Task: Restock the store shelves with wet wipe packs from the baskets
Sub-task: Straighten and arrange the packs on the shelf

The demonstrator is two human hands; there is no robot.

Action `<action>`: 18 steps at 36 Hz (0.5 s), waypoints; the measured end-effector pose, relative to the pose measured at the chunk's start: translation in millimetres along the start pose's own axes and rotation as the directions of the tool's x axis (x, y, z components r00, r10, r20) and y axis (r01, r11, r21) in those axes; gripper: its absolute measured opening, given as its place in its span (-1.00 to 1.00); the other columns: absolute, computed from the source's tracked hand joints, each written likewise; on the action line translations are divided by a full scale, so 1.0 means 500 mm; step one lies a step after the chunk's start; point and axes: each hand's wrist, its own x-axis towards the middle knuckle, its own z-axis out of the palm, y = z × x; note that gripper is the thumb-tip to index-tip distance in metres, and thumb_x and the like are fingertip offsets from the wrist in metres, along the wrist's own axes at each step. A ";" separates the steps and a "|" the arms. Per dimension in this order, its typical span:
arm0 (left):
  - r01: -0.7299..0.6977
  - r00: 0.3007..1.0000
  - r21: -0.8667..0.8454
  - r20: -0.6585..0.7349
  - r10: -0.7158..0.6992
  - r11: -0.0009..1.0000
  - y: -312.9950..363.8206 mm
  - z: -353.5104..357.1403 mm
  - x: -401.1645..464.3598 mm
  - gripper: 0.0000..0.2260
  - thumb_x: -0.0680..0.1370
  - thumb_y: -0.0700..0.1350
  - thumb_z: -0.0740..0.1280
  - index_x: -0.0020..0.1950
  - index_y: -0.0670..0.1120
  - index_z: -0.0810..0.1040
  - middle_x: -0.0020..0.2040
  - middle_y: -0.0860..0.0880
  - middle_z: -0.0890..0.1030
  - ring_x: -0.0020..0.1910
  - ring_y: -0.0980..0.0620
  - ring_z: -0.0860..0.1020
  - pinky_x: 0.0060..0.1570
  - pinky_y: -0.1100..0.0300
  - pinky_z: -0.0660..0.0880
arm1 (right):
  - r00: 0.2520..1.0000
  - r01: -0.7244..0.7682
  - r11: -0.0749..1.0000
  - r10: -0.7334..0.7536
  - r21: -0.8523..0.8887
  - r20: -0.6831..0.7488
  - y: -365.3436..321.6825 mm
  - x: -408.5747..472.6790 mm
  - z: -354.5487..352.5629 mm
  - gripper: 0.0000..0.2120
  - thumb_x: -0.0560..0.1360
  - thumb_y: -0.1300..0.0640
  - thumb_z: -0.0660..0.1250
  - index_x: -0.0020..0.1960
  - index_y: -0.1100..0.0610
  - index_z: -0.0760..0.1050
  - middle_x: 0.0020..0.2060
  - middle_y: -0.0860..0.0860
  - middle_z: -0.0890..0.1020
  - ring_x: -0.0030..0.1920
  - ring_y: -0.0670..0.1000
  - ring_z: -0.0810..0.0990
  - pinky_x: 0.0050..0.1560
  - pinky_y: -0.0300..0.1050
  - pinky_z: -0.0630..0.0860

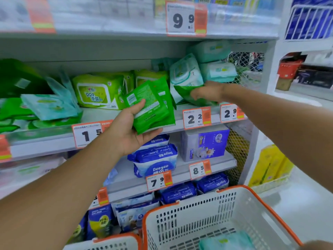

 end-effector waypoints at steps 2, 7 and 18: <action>0.012 1.000 -0.030 -0.004 -0.012 0.999 0.001 -0.014 -0.007 -0.68 0.56 0.07 0.37 0.24 -0.05 0.61 0.02 -0.12 0.72 -0.10 -0.08 0.72 -0.29 0.02 0.67 | 0.989 0.104 0.994 -0.099 0.038 -0.107 -0.011 -0.011 -0.002 -0.63 0.48 -0.13 0.37 0.05 0.16 0.52 -0.11 0.10 0.59 -0.10 0.07 0.57 -0.18 -0.12 0.42; 0.086 0.996 -0.162 0.021 -0.083 0.983 0.008 -0.061 -0.046 -0.71 0.55 0.07 0.33 0.10 -0.09 0.66 -0.01 -0.11 0.69 -0.17 -0.06 0.66 -0.54 0.21 0.55 | 0.847 0.409 0.912 -0.374 0.013 -0.378 -0.070 -0.096 0.046 -0.69 0.53 -0.10 0.39 -0.13 0.17 0.60 -0.26 0.11 0.64 -0.19 0.11 0.60 -0.15 -0.03 0.53; 0.270 0.945 -0.439 0.290 -0.149 0.857 -0.051 -0.276 -0.254 -0.26 0.09 -0.38 0.63 0.26 -0.22 0.56 0.40 -0.23 0.45 -0.22 -0.16 0.66 -0.53 0.17 0.56 | 0.823 -0.306 -0.022 -0.508 0.952 0.252 -0.231 -0.338 0.392 -0.71 0.40 0.16 0.49 0.11 0.09 0.60 -0.03 0.08 0.69 -0.03 0.06 0.68 -0.02 0.15 0.67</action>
